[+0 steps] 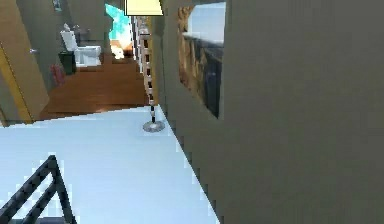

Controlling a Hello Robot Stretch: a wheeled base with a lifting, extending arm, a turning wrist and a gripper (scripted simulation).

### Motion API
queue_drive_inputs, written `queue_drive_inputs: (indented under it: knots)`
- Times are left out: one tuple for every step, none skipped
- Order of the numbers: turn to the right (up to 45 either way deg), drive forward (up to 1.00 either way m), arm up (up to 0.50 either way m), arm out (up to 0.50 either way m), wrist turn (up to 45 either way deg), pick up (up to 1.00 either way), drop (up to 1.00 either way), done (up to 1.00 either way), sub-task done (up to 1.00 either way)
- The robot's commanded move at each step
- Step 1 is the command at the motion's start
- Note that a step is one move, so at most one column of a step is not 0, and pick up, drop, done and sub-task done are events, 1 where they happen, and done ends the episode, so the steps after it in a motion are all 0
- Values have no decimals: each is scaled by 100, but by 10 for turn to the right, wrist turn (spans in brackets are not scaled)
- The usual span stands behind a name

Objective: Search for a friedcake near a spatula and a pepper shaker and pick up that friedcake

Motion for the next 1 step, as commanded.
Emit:
queue_drive_inputs:
  knots:
    - [-180,0,0,0,0,0,0,0,0]
